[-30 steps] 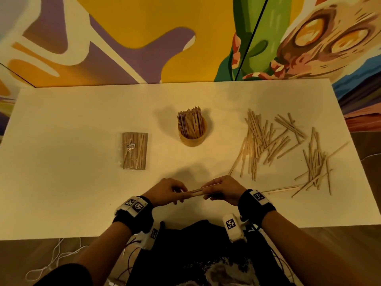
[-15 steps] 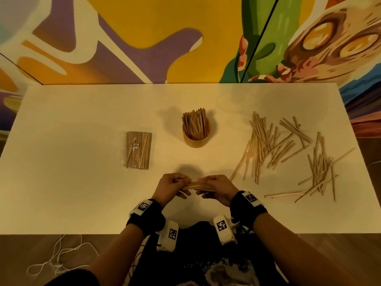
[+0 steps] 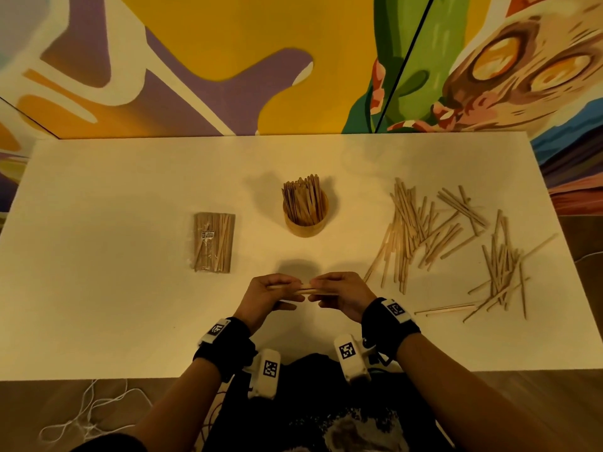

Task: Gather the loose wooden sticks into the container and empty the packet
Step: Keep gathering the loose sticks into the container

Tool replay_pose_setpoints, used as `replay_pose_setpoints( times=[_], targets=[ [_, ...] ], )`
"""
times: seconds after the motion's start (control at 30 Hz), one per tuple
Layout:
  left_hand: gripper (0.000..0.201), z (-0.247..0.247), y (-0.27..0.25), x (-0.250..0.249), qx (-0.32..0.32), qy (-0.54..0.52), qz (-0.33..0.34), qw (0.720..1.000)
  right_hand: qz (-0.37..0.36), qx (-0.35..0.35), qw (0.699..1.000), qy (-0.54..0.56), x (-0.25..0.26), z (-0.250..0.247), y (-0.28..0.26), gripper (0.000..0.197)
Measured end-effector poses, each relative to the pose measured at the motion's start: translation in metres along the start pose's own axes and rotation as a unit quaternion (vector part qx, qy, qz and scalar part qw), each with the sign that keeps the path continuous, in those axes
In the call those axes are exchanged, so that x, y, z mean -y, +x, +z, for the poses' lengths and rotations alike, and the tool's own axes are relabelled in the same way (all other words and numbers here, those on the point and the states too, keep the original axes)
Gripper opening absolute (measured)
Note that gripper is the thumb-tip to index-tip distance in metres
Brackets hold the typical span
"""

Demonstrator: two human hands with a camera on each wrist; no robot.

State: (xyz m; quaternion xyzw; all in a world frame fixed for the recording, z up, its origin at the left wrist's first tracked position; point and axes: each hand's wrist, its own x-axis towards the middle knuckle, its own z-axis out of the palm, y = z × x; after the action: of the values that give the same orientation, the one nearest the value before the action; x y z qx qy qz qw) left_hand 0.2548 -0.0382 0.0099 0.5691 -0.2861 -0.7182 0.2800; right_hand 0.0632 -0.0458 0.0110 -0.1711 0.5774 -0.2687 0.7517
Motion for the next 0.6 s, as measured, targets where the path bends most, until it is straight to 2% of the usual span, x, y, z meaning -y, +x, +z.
replay_pose_setpoints(
  times=[0.17,0.3,0.6],
  targets=[
    [0.025,0.0009,0.0009,0.0009,0.032,0.033,0.029,0.999,0.009,-0.002,1.0,0.008,0.0041,-0.0002,0.0016,0.016],
    [0.018,0.0,0.003,-0.0005,0.021,0.036,0.035,0.999,0.014,0.022,1.0,-0.017,0.0069,-0.0007,-0.0014,0.023],
    [0.016,0.0011,0.0042,-0.0059,0.017,0.037,0.027,0.999,-0.007,0.03,0.999,-0.012,0.0088,-0.0032,0.0026,0.014]
  ],
)
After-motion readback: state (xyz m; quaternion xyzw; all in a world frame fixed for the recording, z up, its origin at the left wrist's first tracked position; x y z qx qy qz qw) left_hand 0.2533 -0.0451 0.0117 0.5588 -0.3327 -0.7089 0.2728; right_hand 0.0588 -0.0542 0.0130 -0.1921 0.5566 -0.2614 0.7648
